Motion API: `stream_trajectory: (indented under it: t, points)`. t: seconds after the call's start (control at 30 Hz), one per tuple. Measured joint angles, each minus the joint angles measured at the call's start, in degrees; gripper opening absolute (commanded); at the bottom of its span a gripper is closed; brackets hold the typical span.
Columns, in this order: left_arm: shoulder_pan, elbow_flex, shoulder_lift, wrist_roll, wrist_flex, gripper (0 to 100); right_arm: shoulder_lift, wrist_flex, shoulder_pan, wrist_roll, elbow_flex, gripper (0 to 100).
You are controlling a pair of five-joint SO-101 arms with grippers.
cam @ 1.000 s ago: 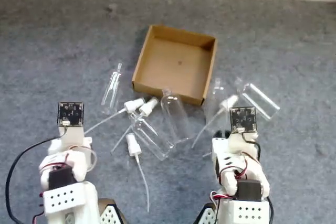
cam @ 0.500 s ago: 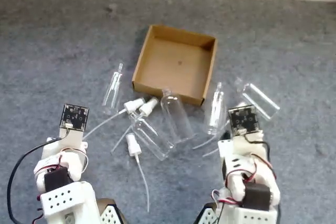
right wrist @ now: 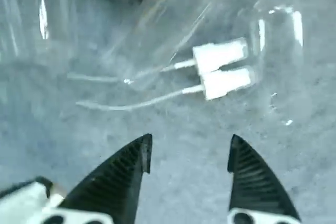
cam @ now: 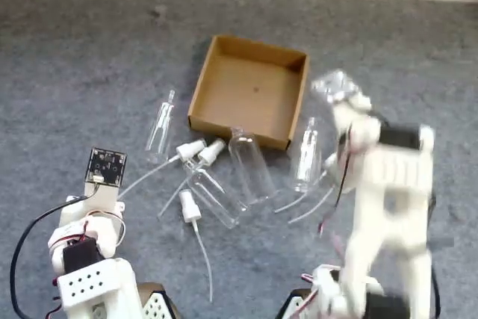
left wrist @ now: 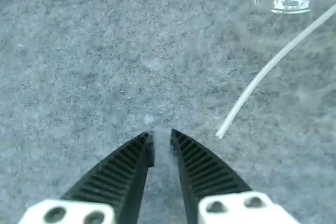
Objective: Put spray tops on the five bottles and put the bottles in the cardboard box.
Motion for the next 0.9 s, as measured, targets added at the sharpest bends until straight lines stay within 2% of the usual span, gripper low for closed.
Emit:
stream_trajectory:
  t: [0.13, 0.23, 0.33, 0.53, 0.77, 0.9]
  points:
    - [0.0, 0.0, 0.0, 0.0, 0.0, 1, 14.7, 4.2, 2.6, 7.9, -17.3, 21.1]
    - [0.0, 0.0, 0.0, 0.0, 0.0, 1, 22.2, 5.7, 4.8, 10.8, -25.1, 25.3]
    - [0.0, 0.0, 0.0, 0.0, 0.0, 1, 28.6, 5.8, 5.5, 11.3, -29.1, 29.9]
    - [0.0, 0.0, 0.0, 0.0, 0.0, 1, 38.4, 2.6, 5.8, 11.3, -30.6, 29.4]
    - [0.0, 0.0, 0.0, 0.0, 0.0, 1, 46.4, -0.1, 7.9, 11.3, -33.1, 9.4]
    - [0.0, 0.0, 0.0, 0.0, 0.0, 1, 49.1, -1.0, 9.9, 8.0, -33.8, 5.0]
